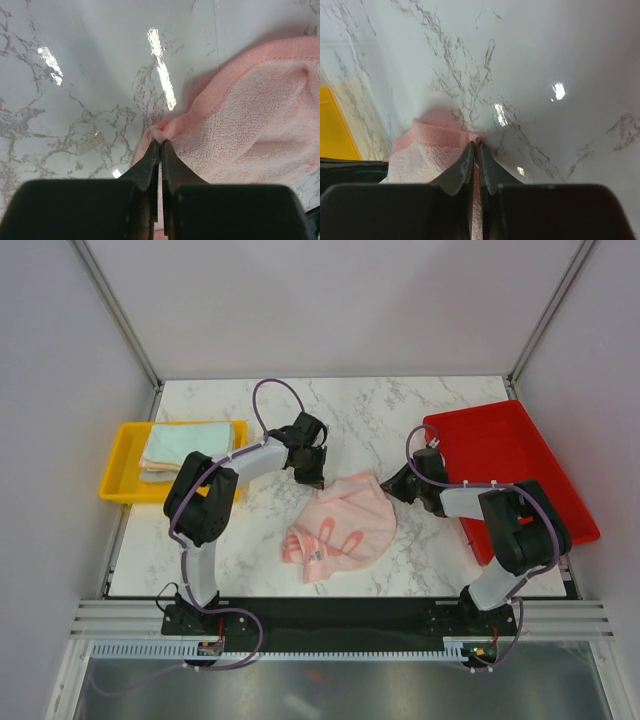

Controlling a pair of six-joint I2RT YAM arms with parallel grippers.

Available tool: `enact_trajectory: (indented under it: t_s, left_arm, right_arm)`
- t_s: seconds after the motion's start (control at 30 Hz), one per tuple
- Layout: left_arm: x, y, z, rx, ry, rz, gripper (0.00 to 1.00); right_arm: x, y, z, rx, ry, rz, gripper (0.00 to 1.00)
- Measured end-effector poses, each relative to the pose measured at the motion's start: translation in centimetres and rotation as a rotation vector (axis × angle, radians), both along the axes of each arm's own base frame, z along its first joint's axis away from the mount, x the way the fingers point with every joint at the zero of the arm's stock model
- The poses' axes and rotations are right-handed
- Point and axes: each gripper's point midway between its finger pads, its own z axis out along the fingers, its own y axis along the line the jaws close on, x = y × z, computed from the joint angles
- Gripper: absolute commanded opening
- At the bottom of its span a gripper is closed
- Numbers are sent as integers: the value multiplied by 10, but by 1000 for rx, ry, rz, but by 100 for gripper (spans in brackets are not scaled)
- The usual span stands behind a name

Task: Fold and stack the towels
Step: Flatten out the crumpled towel

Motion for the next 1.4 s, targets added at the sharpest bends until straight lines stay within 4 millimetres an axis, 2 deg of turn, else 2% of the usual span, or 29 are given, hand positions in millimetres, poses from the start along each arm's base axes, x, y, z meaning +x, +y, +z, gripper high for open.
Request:
enact_trajectory:
  t_s: [0.07, 0.23, 0.3, 0.37, 0.47, 0.5, 0.53, 0.63, 0.7, 0.83, 0.9, 1.07, 1.13, 1.3, 1.4]
  left_arm:
    - [0, 0, 0, 0, 0, 0, 2]
    - [0, 0, 0, 0, -1, 1, 2]
    - [1, 0, 1, 0, -3, 1, 2]
    - [1, 0, 4, -2, -11, 2, 2]
    - [3, -1, 23, -24, -46, 3, 2]
    - [3, -1, 34, -38, -66, 4, 2]
    - [2, 0, 43, -49, -82, 5, 2]
    - [-4, 3, 87, -107, -162, 11, 2]
    - [-10, 5, 117, -153, -213, 15, 2]
    - [-28, 9, 167, -242, -290, 6, 2]
    - [-42, 9, 192, -300, -321, -22, 2]
    - [-89, 4, 260, -479, -403, -125, 2]
    - [-115, 2, 290, -563, -437, -175, 2]
    - [-180, 6, 362, -786, -550, -314, 2]
    - [-204, 13, 388, -884, -598, -350, 2]
  right_arm:
    - [2, 1, -2, 3, -2, -3, 0]
    - [6, 3, 1, -13, -35, 39, 0]
    - [5, 4, 8, -33, -61, 79, 0]
    - [3, 3, 26, -54, -111, 117, 0]
    - [2, 5, 85, -60, -272, 172, 0]
    - [-1, 5, 111, -58, -346, 194, 0]
    - [-3, 5, 126, -56, -389, 204, 0]
    - [-15, 6, 166, -63, -511, 252, 0]
    - [-24, 6, 174, -72, -533, 282, 0]
    - [-48, 3, 178, -100, -519, 342, 0]
    - [-61, 3, 190, -105, -538, 377, 0]
    - [-97, 5, 258, -76, -716, 451, 0]
    - [-117, 4, 295, -48, -817, 472, 0]
    - [-172, -3, 369, 29, -1041, 484, 0]
    - [-200, -6, 406, 89, -1134, 489, 0]
